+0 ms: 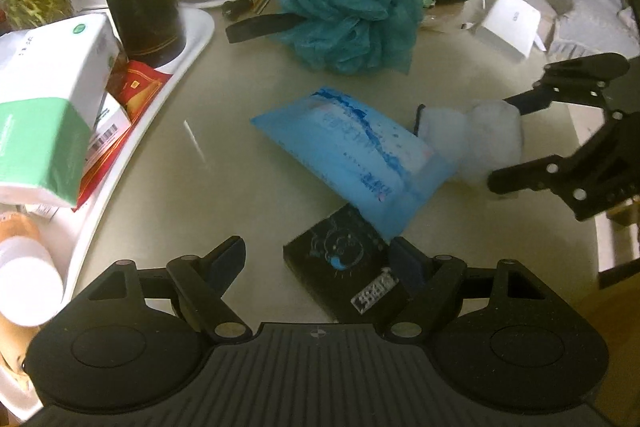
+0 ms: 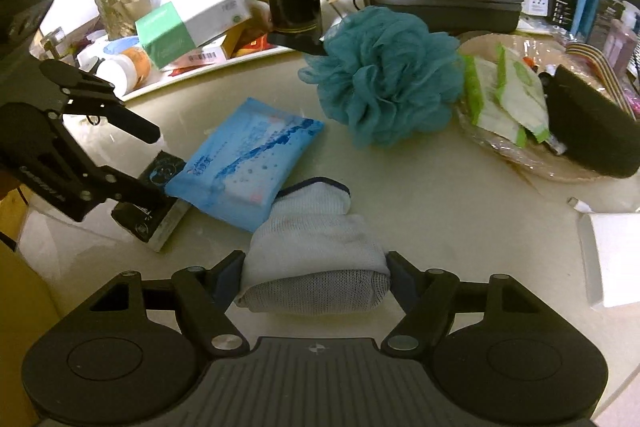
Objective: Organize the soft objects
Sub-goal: 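Close the left tool on the black card box while the right tool grasps the white knit cloth, then lift the black card box with the left tool while the right tool lifts the white cloth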
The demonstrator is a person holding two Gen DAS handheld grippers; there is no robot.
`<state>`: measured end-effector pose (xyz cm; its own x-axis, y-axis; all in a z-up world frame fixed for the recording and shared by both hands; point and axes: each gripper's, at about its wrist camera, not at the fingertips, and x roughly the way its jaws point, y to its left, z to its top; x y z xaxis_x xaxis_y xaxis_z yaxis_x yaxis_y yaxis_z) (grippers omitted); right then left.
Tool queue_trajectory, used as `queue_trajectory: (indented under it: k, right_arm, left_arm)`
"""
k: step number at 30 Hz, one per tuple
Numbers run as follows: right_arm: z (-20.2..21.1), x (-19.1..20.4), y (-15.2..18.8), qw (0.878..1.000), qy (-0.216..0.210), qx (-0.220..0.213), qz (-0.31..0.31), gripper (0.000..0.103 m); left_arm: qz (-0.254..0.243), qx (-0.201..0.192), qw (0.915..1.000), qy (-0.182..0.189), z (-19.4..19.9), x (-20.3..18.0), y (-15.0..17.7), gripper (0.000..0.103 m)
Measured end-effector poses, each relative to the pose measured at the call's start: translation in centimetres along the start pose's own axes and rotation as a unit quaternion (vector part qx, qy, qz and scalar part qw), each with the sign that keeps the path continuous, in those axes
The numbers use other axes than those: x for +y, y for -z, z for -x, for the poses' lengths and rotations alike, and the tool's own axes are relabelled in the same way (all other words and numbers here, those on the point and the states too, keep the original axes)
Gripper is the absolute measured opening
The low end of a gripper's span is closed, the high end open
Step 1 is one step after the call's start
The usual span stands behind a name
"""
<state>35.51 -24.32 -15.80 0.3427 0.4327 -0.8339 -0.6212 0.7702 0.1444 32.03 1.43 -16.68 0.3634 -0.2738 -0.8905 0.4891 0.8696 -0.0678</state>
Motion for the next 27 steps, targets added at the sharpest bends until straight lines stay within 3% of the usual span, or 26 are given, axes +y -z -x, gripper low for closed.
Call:
queue_trajectory:
  k: [14,20,25,27]
  right_arm:
    - [0.8,-0.3,0.1,1.0,0.02,-0.009,-0.009,0.077]
    - [1.6,-0.9,0.1,0.999,0.026,-0.021,-0.024,0.077]
    - [2.2,-1.3,-0.2,0.998,0.022,-0.037,-0.04,0.077]
    - [2.3,-1.2,-0.3,0.998,0.019,-0.042,-0.043,0.077]
  left_arm:
    - [-0.041,0.009,0.9991,0.006,-1.0,-1.1,-0.7,0.08]
    - [-0.073,0.018,0.9969,-0.021,0.2,-0.5,-0.2,0.078]
    - [-0.019,0.022,0.999,0.035,0.2,0.6,-0.5,0.078]
    - [-0.023,0.029,0.9987,0.036,-0.2,0.1,-0.6,0.078]
